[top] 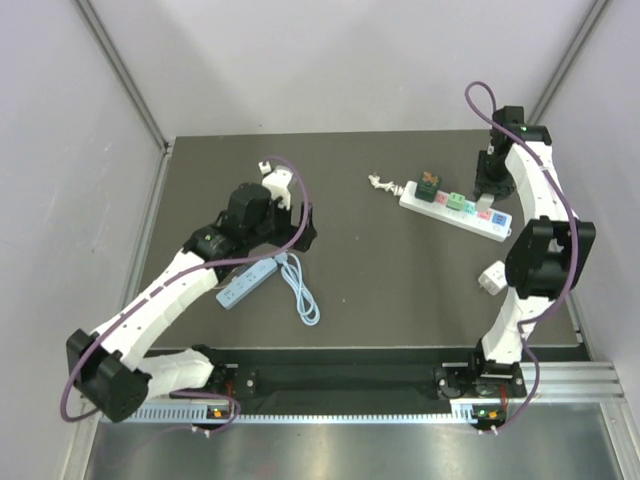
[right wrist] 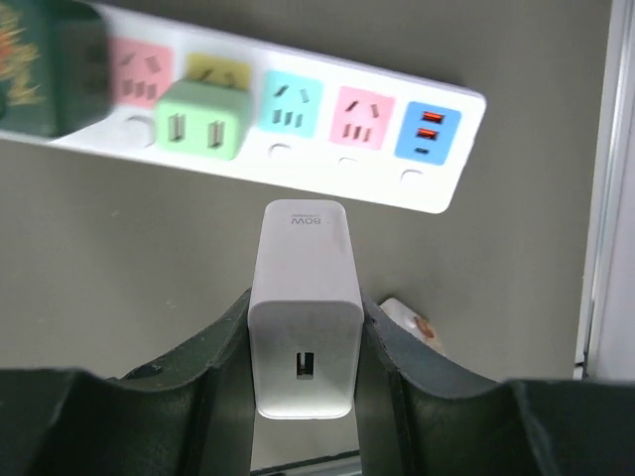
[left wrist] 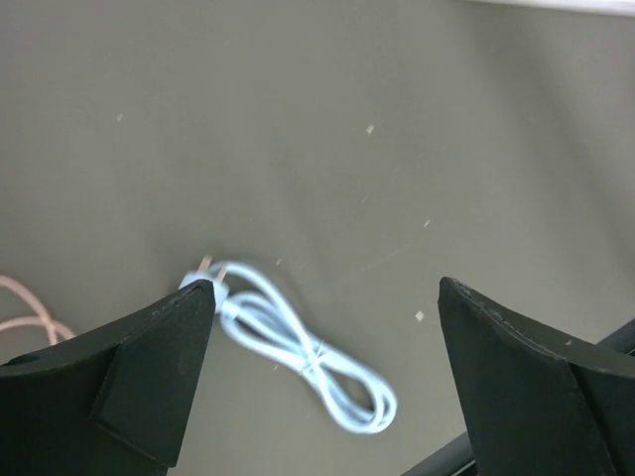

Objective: Insert the plug

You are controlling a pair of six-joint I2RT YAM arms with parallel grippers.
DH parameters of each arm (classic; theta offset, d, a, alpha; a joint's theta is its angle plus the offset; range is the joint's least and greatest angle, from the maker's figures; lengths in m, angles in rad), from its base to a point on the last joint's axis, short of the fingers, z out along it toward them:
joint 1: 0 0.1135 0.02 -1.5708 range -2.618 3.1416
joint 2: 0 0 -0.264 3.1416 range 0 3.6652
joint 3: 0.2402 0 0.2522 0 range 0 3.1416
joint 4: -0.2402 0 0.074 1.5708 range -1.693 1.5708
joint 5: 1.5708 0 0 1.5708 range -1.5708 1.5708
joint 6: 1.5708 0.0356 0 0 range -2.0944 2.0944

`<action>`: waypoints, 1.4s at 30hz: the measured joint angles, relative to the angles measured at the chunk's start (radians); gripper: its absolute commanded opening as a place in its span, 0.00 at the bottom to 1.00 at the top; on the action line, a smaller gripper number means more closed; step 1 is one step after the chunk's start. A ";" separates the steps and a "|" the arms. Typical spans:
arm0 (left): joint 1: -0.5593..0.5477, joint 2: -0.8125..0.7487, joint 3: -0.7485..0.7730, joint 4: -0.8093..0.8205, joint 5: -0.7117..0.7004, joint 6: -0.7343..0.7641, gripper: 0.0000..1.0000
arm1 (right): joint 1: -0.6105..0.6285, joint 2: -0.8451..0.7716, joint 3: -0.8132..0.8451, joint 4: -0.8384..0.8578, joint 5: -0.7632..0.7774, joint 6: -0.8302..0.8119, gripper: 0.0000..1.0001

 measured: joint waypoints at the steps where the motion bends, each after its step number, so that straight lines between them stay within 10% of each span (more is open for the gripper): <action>1: -0.001 -0.029 -0.034 0.001 -0.010 0.010 0.99 | -0.015 0.032 0.024 -0.013 0.002 -0.002 0.00; 42: -0.006 -0.140 -0.098 0.017 -0.117 0.078 0.99 | -0.117 0.323 0.174 -0.083 -0.072 -0.009 0.00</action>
